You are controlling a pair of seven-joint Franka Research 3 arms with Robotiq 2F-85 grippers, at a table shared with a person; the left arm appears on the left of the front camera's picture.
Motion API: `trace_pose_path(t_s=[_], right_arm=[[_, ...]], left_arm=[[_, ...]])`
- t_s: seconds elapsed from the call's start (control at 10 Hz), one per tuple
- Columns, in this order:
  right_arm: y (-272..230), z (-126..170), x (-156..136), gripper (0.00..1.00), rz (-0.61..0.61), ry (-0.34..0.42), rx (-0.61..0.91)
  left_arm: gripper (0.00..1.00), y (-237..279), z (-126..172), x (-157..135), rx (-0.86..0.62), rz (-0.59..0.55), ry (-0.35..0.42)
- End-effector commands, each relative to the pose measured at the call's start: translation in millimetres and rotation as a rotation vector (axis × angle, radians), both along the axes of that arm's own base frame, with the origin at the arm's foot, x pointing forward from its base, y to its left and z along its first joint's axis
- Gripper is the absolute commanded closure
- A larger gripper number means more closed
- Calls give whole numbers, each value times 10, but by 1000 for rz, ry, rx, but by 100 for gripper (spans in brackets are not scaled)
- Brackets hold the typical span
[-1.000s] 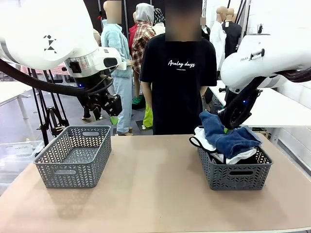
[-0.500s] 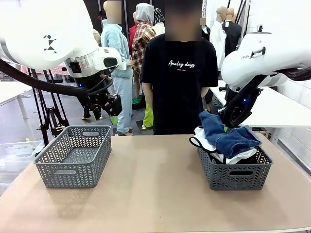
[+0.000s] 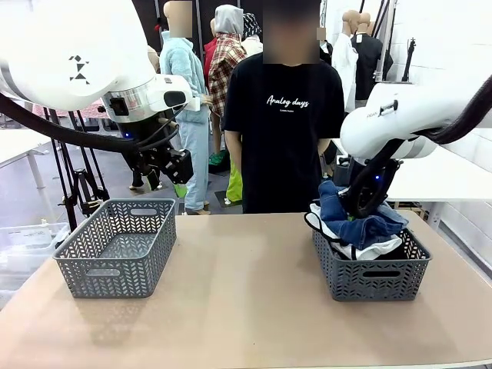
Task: Sort the tops and bottoms.
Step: Sort the clothes according to human instructions.
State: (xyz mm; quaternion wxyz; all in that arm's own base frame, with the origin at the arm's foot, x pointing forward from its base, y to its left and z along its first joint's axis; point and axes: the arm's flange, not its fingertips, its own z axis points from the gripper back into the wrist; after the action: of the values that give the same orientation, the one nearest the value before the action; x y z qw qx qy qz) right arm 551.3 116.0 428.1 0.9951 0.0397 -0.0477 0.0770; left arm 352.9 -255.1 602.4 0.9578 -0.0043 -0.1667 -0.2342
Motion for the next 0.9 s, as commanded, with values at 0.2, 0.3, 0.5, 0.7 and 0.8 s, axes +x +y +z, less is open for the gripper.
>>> trace_pose_path(t_s=[0.2,0.3,0.5,0.7,0.8], right_arm=[[121,-529,168,100,46,161,-11],[127,-630,180,100,49,189,-12],[123,-773,165,100,46,233,-3],[131,-881,166,100,52,268,4],[145,-921,169,100,59,279,12]], left_arm=[[32,27,-7,-18,-12,3,6],[32,27,-7,-18,-12,3,6],[32,27,-7,-18,-12,3,6],[32,27,-7,-18,-12,3,6],[32,27,-7,-18,-12,3,6]])
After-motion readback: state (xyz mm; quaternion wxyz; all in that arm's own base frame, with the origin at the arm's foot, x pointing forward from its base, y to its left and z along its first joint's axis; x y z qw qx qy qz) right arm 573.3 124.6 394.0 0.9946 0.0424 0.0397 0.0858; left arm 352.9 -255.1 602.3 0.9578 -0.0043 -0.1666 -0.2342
